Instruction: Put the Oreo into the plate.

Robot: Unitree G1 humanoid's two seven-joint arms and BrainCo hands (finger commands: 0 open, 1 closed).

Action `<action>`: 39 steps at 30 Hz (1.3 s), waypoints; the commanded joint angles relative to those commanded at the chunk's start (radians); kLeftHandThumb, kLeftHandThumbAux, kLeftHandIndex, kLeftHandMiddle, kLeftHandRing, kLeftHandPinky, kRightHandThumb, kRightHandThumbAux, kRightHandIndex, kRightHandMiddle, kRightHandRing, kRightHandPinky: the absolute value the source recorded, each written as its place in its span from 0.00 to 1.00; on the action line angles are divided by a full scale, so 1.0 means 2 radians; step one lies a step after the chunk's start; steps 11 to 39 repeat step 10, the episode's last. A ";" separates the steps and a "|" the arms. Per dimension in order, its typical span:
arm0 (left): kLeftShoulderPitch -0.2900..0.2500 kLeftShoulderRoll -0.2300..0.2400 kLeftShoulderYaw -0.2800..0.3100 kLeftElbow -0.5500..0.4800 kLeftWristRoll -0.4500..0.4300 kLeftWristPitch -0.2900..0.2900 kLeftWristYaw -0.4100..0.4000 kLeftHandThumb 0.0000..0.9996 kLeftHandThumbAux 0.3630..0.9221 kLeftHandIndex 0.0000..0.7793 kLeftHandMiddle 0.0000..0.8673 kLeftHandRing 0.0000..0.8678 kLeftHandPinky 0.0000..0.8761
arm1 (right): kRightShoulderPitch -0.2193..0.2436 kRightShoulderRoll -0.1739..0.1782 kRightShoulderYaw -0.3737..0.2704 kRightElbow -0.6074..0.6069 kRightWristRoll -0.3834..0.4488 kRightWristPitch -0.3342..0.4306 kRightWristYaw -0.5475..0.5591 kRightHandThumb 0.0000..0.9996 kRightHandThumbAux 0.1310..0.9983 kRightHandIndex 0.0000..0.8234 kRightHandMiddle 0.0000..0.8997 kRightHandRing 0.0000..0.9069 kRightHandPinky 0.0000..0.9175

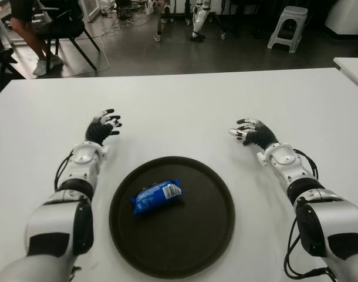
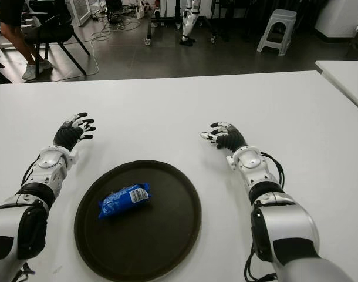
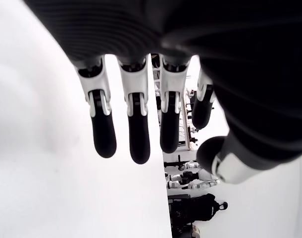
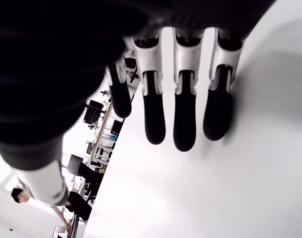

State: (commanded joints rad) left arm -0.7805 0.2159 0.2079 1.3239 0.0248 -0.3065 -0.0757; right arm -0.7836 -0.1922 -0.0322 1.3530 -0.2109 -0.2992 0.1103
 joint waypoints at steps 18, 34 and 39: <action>-0.002 0.001 0.002 0.000 -0.002 0.006 -0.001 0.11 0.50 0.23 0.29 0.33 0.39 | -0.001 0.001 -0.002 0.000 0.000 0.002 -0.002 0.16 0.56 0.30 0.41 0.43 0.45; -0.002 0.001 0.002 0.000 -0.002 0.006 -0.001 0.11 0.50 0.23 0.29 0.33 0.39 | -0.001 0.001 -0.002 0.000 0.000 0.002 -0.002 0.16 0.56 0.30 0.41 0.43 0.45; -0.002 0.001 0.002 0.000 -0.002 0.006 -0.001 0.11 0.50 0.23 0.29 0.33 0.39 | -0.001 0.001 -0.002 0.000 0.000 0.002 -0.002 0.16 0.56 0.30 0.41 0.43 0.45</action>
